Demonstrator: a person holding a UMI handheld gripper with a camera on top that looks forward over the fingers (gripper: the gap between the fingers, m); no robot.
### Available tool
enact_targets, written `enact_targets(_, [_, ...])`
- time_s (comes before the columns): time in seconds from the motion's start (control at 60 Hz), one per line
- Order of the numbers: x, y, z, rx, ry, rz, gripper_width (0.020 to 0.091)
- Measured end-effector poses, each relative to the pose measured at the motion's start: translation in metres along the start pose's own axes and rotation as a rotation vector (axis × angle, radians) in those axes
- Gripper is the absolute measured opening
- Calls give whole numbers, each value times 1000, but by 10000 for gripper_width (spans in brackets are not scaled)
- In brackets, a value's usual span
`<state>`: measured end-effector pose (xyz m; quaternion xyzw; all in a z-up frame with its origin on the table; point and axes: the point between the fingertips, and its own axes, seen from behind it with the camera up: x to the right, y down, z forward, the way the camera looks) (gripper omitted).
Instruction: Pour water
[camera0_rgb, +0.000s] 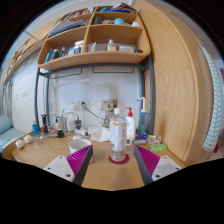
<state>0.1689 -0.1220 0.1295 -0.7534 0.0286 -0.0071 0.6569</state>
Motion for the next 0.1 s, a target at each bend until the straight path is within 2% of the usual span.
enact_targets(0.1, [1, -1, -1, 7, 6, -7, 837])
